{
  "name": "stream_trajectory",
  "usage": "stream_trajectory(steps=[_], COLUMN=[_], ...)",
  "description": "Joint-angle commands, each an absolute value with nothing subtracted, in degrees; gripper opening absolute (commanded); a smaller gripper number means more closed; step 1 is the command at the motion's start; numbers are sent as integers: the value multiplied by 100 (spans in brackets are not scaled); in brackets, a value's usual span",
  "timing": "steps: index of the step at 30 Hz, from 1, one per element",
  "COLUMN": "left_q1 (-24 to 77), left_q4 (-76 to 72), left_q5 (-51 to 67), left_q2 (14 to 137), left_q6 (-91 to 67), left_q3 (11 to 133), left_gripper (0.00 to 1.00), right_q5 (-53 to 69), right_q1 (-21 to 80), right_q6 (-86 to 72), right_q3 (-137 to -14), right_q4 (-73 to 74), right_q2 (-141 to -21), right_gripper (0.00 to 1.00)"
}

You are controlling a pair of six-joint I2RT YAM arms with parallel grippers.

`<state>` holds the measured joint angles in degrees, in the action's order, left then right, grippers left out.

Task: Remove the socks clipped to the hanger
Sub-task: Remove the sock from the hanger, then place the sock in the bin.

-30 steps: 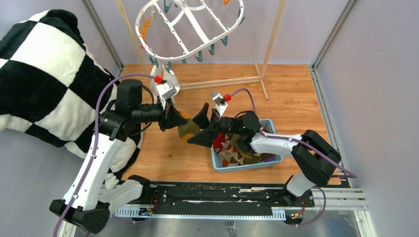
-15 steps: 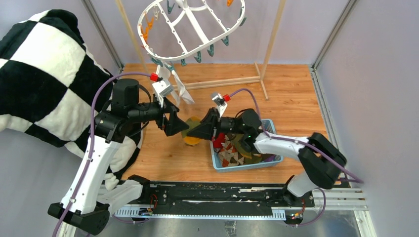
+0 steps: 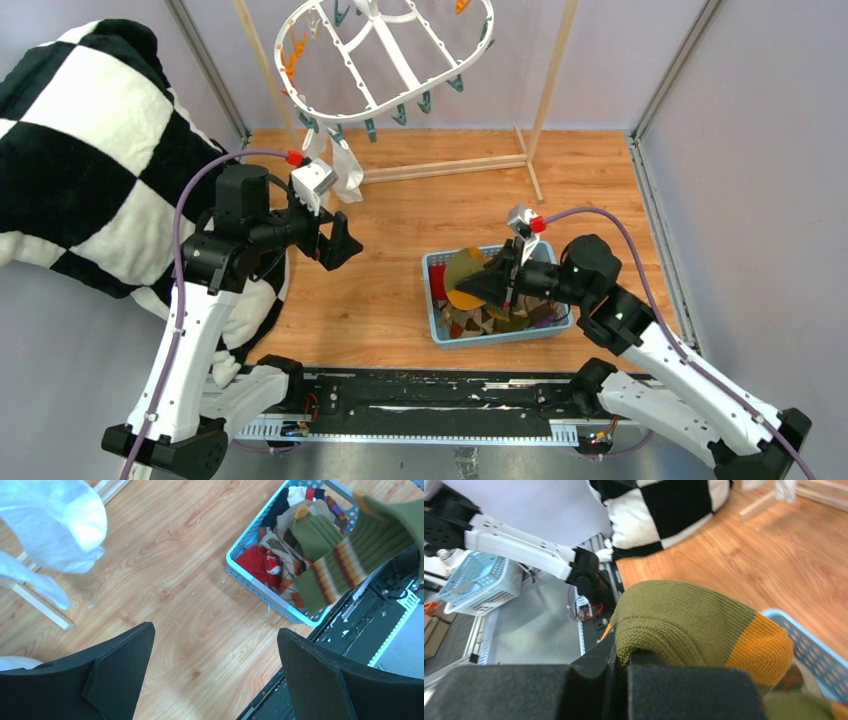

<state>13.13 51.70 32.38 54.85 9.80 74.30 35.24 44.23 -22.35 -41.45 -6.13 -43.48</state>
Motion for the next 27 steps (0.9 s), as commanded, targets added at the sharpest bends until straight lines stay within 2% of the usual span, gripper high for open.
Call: stream_trajectory(steps=[1,6,14,18,20,23,26,27], left_q1=[1266,1238,640,231,111,41,22,18], left_q4=[5247,5256,5252,5276,5274,5274,5278,5276], left_q5=[3012,2920,3213,3326,3405,3461,3457,3448], left_q2=[5372,5299,5282,5297,5290,5313,5291,5275], left_q6=[1045,976,881,928,938,896,870,870], left_q3=[7272,7286,7260,7259,7252,7259,7284,7292], left_gripper=[100,100,100,100,100,100,100,100], right_q5=[3087,3331,3344,3258,2708,2025,1926,2126], right_q1=[4111,3821,3774,3768,3766,3764,3743,3711], right_q6=[-1963,-2101,-2021,-2054,-2132,-2178,-2103,-2035], right_q3=[-4002,-3821,-3553,-3398,-3232,-3068,-3066,-3179], right_q4=[1104,1087,-225,-330,-241,-152,-29,179], right_q2=[-3968,-4450,-6120,-7004,-7193,-7178,-6899,-6827], right_gripper=[0,0,0,7,15,34,64,82])
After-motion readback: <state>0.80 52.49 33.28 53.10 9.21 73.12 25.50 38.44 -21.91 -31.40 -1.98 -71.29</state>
